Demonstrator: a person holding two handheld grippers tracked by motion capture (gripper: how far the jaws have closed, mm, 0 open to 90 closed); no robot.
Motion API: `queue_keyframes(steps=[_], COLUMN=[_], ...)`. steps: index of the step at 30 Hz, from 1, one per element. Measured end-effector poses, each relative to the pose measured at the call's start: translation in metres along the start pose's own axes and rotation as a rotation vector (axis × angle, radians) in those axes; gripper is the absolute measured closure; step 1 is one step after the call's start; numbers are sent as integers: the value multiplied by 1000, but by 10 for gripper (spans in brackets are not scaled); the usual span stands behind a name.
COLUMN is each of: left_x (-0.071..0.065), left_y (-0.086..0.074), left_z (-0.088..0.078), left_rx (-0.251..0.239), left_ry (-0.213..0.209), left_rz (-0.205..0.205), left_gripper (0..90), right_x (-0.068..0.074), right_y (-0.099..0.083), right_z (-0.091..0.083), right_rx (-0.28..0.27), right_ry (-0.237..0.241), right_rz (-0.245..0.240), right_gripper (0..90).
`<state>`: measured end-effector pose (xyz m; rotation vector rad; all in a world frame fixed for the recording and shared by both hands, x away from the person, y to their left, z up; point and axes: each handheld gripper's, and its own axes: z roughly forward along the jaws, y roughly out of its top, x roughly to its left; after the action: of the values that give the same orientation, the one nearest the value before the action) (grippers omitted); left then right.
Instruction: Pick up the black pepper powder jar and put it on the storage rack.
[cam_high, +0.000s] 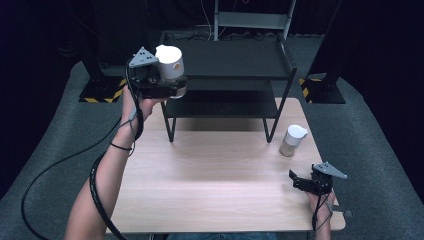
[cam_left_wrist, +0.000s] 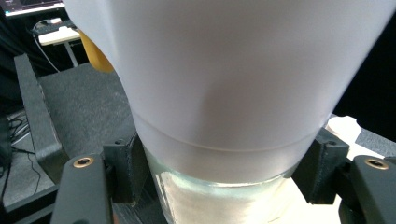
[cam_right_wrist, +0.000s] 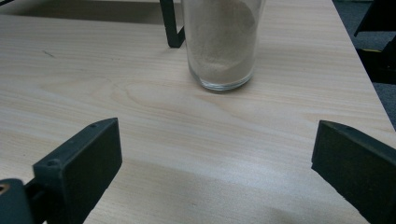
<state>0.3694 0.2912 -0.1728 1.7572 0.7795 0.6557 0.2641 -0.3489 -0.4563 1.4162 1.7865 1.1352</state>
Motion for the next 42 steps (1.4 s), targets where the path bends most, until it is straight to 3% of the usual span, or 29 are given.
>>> queue_keyframes(steps=[16, 42], left_x=[5, 10], left_y=[20, 53], left_z=[3, 41], left_rx=[-34, 29], left_ry=[26, 112], left_rz=[-22, -37], left_gripper=[304, 304], right_x=[0, -1], right_y=[1, -1], right_z=[0, 0], right_rx=[3, -4], right_ry=[0, 5], right_rz=[-3, 6], right_gripper=[9, 9])
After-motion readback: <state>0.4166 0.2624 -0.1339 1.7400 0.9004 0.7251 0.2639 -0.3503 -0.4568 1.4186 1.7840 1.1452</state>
